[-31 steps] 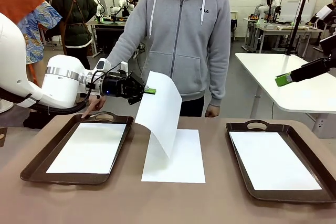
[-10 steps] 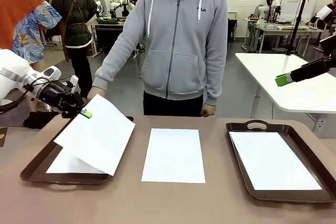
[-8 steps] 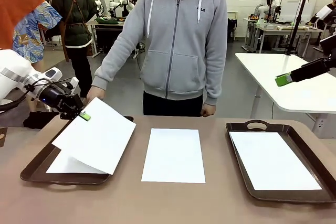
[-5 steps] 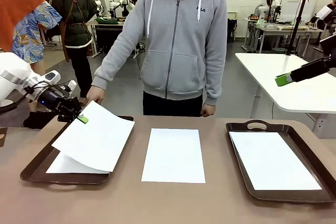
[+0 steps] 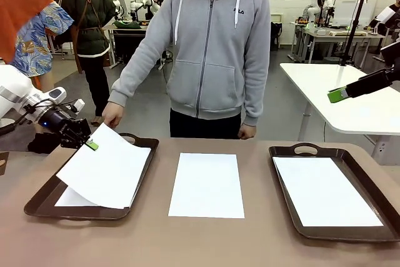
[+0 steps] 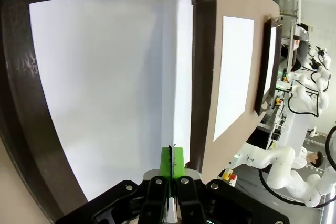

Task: Sort the A4 documents.
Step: Place the A4 Paper in the designated Handle tray.

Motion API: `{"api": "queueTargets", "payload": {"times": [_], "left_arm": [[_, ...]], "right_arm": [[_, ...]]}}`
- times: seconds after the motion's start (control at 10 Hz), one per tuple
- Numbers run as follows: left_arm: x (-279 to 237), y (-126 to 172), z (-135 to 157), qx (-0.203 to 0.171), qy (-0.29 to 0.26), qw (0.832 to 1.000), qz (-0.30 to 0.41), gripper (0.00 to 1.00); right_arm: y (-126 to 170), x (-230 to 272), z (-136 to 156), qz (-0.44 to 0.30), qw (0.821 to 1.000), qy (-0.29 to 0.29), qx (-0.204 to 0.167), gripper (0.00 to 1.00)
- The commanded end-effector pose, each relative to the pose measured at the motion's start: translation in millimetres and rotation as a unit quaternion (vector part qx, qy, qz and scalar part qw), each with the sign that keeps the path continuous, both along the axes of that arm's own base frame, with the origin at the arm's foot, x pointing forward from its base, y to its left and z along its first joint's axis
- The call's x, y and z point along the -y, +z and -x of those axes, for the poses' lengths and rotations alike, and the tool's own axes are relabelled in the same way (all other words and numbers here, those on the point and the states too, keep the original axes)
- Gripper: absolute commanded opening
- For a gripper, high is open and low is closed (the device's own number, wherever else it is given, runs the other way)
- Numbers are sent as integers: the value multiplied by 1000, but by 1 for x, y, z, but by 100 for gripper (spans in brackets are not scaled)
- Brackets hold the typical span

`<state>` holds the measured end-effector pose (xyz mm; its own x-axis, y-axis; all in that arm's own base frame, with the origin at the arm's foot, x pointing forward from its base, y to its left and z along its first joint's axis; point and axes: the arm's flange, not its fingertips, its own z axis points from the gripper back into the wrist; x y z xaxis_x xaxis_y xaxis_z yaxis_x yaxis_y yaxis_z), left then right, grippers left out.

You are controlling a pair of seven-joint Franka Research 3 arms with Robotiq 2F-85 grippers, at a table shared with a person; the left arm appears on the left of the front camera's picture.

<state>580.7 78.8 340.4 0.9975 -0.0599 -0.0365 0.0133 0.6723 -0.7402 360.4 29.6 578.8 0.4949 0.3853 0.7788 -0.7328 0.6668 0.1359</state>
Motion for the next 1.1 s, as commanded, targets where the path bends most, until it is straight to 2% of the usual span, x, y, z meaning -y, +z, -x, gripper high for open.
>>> {"api": "queueTargets", "payload": {"times": [0.0, 0.2, 0.5, 0.8, 0.9, 1.0], "left_arm": [[6, -2, -3, -10, 3, 1000, -25, 1], [8, -7, -6, -12, 11, 999, -43, 1], [8, -17, -13, -32, 29, 992, -122, 1], [14, -25, -15, -28, 30, 990, -132, 1], [13, -24, -15, -26, 29, 990, -135, 5], [12, -23, -15, -26, 24, 990, -138, 21]], "right_arm": [[-2, -1, -1, -3, 1000, 4, -1, 100], [-2, -1, -1, -3, 1000, 4, -1, 100], [-2, -1, -1, -3, 1000, 4, -1, 100], [-2, -1, -1, -3, 1000, 4, -1, 100], [-2, -1, -1, -3, 1000, 4, -1, 100], [-2, -1, -1, -3, 1000, 4, -1, 100]]}}
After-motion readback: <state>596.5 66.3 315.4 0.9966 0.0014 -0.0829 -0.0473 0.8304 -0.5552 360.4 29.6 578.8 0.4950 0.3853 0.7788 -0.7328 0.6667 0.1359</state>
